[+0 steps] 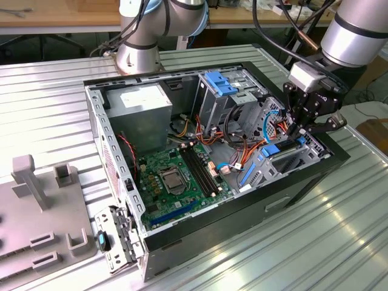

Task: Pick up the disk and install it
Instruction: 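Insert the first disk wire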

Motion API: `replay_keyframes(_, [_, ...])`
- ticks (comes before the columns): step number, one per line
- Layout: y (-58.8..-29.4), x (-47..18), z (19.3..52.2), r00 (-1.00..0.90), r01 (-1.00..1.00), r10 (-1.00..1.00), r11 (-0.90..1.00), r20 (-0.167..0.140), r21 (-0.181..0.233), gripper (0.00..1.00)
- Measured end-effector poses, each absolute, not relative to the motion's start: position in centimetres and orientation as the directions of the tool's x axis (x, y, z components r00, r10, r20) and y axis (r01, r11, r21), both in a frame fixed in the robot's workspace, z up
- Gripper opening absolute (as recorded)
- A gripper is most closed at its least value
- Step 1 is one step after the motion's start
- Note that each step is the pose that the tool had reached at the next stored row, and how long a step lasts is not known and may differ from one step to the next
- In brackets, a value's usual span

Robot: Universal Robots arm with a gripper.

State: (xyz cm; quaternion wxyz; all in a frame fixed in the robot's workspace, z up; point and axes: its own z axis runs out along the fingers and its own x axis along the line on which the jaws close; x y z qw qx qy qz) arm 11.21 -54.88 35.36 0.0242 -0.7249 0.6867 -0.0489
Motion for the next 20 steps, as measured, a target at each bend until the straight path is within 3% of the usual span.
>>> replay_keyframes(20, [-55.01,11.22,34.81,0.046,-0.992,-0.998,-0.049,0.035,-0.112,0.16])
